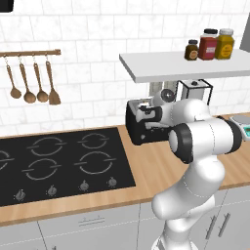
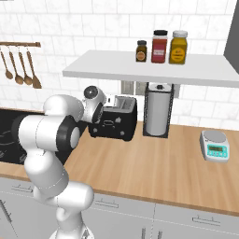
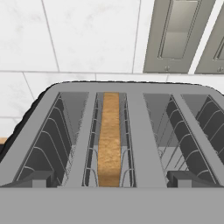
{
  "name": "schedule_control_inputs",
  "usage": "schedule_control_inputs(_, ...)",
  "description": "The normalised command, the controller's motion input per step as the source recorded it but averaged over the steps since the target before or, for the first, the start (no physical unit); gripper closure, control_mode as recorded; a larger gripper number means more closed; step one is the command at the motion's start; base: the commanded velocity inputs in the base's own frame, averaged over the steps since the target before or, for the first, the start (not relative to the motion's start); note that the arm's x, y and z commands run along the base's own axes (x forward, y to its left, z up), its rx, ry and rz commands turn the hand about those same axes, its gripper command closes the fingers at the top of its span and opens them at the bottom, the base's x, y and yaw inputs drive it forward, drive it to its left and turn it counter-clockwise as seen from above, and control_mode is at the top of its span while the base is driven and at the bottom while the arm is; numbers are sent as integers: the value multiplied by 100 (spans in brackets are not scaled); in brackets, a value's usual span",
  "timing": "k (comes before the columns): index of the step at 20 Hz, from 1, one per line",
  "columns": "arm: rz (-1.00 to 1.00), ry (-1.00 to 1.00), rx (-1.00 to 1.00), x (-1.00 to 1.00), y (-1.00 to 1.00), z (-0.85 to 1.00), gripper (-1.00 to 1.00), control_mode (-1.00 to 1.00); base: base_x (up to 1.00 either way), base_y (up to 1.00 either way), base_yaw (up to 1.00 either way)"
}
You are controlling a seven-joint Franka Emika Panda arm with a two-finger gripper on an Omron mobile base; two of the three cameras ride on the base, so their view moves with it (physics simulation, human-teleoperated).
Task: Start the toaster. Once the lever pops up, take the bread to the plate on the dining counter.
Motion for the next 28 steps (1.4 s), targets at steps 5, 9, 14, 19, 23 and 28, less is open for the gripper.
schedule_control_inputs(5, 0, 0, 0, 0, 0, 0, -100, -100, 0, 0, 0)
schedule_control_inputs(9, 0, 0, 0, 0, 0, 0, -100, -100, 0, 0, 0)
schedule_control_inputs(14, 0, 0, 0, 0, 0, 0, -100, -100, 0, 0, 0)
schedule_control_inputs(19, 0, 0, 0, 0, 0, 0, -100, -100, 0, 0, 0)
schedule_control_inputs(23, 0, 0, 0, 0, 0, 0, -100, -100, 0, 0, 0)
schedule_control_inputs(28, 0, 0, 0, 0, 0, 0, -100, -100, 0, 0, 0)
